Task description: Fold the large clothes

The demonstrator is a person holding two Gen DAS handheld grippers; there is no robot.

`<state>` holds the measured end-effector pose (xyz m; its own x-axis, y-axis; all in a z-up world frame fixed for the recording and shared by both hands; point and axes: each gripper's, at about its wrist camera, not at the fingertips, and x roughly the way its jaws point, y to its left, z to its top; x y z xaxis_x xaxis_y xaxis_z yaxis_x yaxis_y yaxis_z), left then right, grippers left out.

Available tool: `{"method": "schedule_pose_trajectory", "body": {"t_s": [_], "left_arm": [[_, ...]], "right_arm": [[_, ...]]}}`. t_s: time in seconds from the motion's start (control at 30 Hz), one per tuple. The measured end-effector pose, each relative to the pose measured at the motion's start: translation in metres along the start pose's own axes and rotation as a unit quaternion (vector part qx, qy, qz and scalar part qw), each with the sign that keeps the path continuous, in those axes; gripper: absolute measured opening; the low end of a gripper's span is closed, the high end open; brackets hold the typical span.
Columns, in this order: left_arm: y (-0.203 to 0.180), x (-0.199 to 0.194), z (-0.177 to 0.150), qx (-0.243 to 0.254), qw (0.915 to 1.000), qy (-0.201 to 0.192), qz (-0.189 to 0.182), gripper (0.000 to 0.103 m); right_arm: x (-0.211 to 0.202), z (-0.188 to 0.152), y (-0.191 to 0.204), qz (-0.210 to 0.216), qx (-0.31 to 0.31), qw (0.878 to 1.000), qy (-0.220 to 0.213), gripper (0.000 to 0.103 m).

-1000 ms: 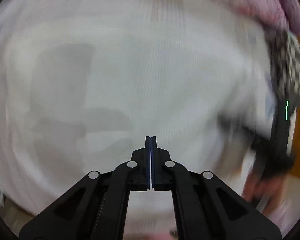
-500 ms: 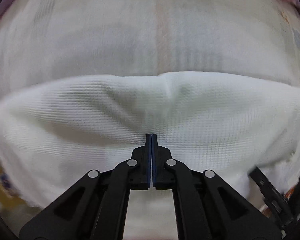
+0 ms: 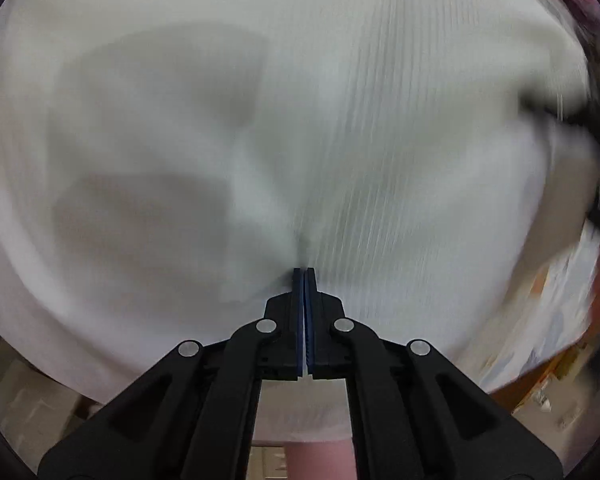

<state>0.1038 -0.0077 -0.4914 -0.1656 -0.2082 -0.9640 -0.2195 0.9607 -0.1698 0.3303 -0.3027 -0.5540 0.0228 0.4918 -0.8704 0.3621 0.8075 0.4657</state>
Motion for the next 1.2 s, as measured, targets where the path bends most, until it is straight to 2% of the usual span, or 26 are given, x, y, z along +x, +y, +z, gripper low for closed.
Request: {"method": "schedule_pose_trajectory", "body": {"t_s": [0.03, 0.07, 0.1, 0.2, 0.23, 0.3, 0.4, 0.43, 0.5, 0.57, 0.63, 0.77, 0.8, 0.87, 0.97, 1.03, 1.1, 1.17, 1.2], "left_arm": [[0.002, 0.005, -0.018, 0.008, 0.9999, -0.008, 0.001, 0.002], [0.005, 0.005, -0.033, 0.011, 0.9994, -0.033, 0.000, 0.002], [0.006, 0.004, -0.039, 0.010, 0.9990, -0.044, -0.002, 0.002], [0.004, -0.002, -0.041, -0.003, 0.9995, -0.030, -0.013, 0.000], [0.003, -0.014, -0.036, 0.003, 0.9991, -0.040, -0.010, 0.000], [-0.005, -0.048, -0.016, 0.023, 0.9953, -0.094, -0.009, 0.000], [-0.010, -0.066, 0.025, 0.019, 0.9916, -0.127, -0.013, 0.000], [-0.010, -0.063, 0.040, 0.023, 0.9918, -0.125, -0.003, 0.000], [0.010, -0.039, 0.059, 0.026, 0.9957, -0.089, -0.003, 0.000], [0.015, -0.030, 0.044, 0.023, 0.9929, -0.117, -0.006, 0.001], [0.018, -0.030, 0.027, 0.028, 0.9919, -0.123, -0.002, 0.001], [0.020, -0.028, 0.013, 0.038, 0.9922, -0.119, -0.002, 0.002], [0.005, -0.024, 0.023, 0.039, 0.9920, -0.120, -0.006, 0.002], [0.012, -0.027, 0.019, 0.042, 0.9911, -0.125, -0.018, 0.002], [0.021, -0.026, 0.000, 0.053, 0.9888, -0.137, -0.023, 0.003], [0.026, -0.027, -0.015, 0.054, 0.9872, -0.148, -0.023, 0.003], [0.008, -0.018, -0.033, 0.064, 0.9864, -0.150, -0.018, 0.003], [-0.008, -0.018, -0.050, 0.076, 0.9872, -0.139, -0.012, 0.002], [-0.016, -0.028, -0.046, 0.077, 0.9879, -0.134, -0.008, 0.002]], "right_arm": [[-0.001, 0.001, -0.002, 0.002, 0.004, 1.000, 0.001, 0.044], [-0.002, 0.001, -0.004, 0.003, 0.005, 1.000, 0.001, 0.044], [-0.002, 0.000, -0.003, 0.003, 0.005, 1.000, 0.001, 0.044], [-0.004, 0.002, -0.003, 0.002, 0.002, 1.000, 0.000, 0.044], [-0.005, 0.003, -0.005, 0.005, 0.007, 1.000, 0.001, 0.044], [-0.005, 0.000, -0.006, 0.011, 0.021, 1.000, 0.000, 0.043], [-0.012, -0.002, -0.006, 0.012, 0.028, 1.000, -0.002, 0.036], [-0.014, -0.004, -0.007, 0.010, 0.029, 0.999, -0.007, 0.032], [-0.020, -0.013, -0.005, -0.003, 0.037, 0.999, -0.031, 0.028], [-0.030, -0.026, 0.010, -0.033, 0.029, 0.997, -0.060, 0.023], [-0.045, -0.036, 0.023, -0.051, 0.011, 0.995, -0.084, 0.017], [-0.083, -0.062, 0.052, -0.040, -0.008, 0.991, -0.125, 0.015], [-0.091, -0.069, 0.062, -0.034, -0.020, 0.990, -0.134, 0.014], [-0.105, -0.088, 0.091, -0.031, -0.063, 0.986, -0.152, 0.012], [-0.115, -0.110, 0.126, -0.034, -0.105, 0.981, -0.160, 0.011], [-0.117, -0.123, 0.145, -0.055, -0.127, 0.978, -0.159, 0.011], [-0.115, -0.138, 0.171, -0.096, -0.167, 0.968, -0.160, 0.011], [-0.114, -0.150, 0.191, -0.109, -0.196, 0.962, -0.156, 0.011], [-0.115, -0.156, 0.198, -0.115, -0.205, 0.959, -0.157, 0.011]]}}
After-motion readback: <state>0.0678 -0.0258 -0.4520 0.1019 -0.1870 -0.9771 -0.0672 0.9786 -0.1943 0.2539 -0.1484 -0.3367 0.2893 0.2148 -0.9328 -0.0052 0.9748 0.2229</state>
